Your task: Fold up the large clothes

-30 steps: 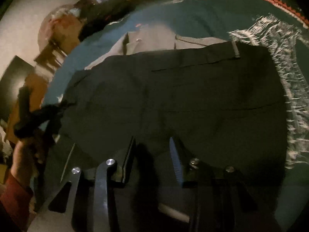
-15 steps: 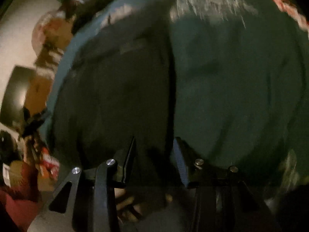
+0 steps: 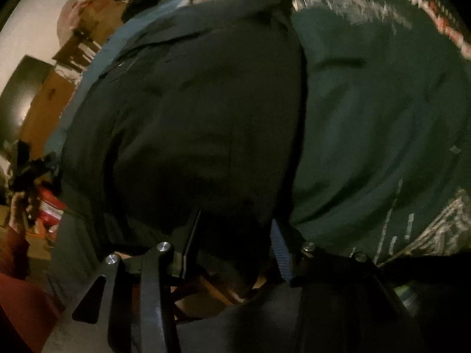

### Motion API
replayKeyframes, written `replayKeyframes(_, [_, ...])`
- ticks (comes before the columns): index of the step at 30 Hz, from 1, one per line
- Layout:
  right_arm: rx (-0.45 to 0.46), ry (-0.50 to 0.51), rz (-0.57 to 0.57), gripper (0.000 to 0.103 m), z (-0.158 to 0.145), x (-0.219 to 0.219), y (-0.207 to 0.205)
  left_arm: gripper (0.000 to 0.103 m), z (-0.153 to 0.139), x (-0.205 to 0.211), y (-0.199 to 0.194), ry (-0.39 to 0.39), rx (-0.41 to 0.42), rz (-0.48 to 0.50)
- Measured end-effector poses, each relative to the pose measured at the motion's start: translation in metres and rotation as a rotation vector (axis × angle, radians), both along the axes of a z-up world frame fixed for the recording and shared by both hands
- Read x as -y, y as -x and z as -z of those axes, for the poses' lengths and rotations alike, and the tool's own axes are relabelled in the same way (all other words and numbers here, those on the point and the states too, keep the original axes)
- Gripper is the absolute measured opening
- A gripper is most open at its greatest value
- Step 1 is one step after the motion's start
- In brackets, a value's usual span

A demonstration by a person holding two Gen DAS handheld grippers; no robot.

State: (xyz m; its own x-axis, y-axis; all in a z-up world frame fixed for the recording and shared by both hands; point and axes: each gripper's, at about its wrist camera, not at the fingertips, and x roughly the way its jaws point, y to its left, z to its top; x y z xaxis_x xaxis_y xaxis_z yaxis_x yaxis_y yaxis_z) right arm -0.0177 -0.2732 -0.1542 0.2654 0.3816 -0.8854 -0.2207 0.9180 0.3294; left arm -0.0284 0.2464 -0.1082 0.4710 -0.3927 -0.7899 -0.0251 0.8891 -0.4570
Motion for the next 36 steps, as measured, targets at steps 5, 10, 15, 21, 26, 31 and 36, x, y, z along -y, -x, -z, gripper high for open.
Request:
replayKeyframes(5, [0.063,-0.006,0.037,0.051,-0.021,0.002,0.011,0.055,0.006,0.001,0.004,0.0,0.0,0.002])
replayKeyframes(10, [0.004,0.032,0.062,0.051,0.001,0.002,0.0,0.055,0.008,0.004,0.007,-0.015,0.011,0.018])
replayKeyframes(15, [-0.015,0.008,0.085,0.051,0.007,0.012,0.0,0.055,0.009,0.002,0.012,-0.001,0.011,0.036])
replayKeyframes(21, [-0.095,-0.183,0.014,0.044,0.022,0.015,-0.007,0.043,0.011,0.013,0.008,-0.001,0.001,0.116])
replayKeyframes(26, [-0.141,-0.198,-0.005,0.043,0.032,0.018,-0.012,0.031,0.018,0.033,0.003,-0.035,-0.023,0.209])
replayKeyframes(31, [-0.144,-0.179,-0.015,0.04,0.036,0.019,-0.006,0.019,0.015,0.039,0.002,-0.036,-0.015,0.237])
replayKeyframes(36, [-0.138,-0.146,-0.047,0.037,0.034,0.019,0.0,0.017,0.021,0.04,-0.002,-0.094,-0.035,0.253])
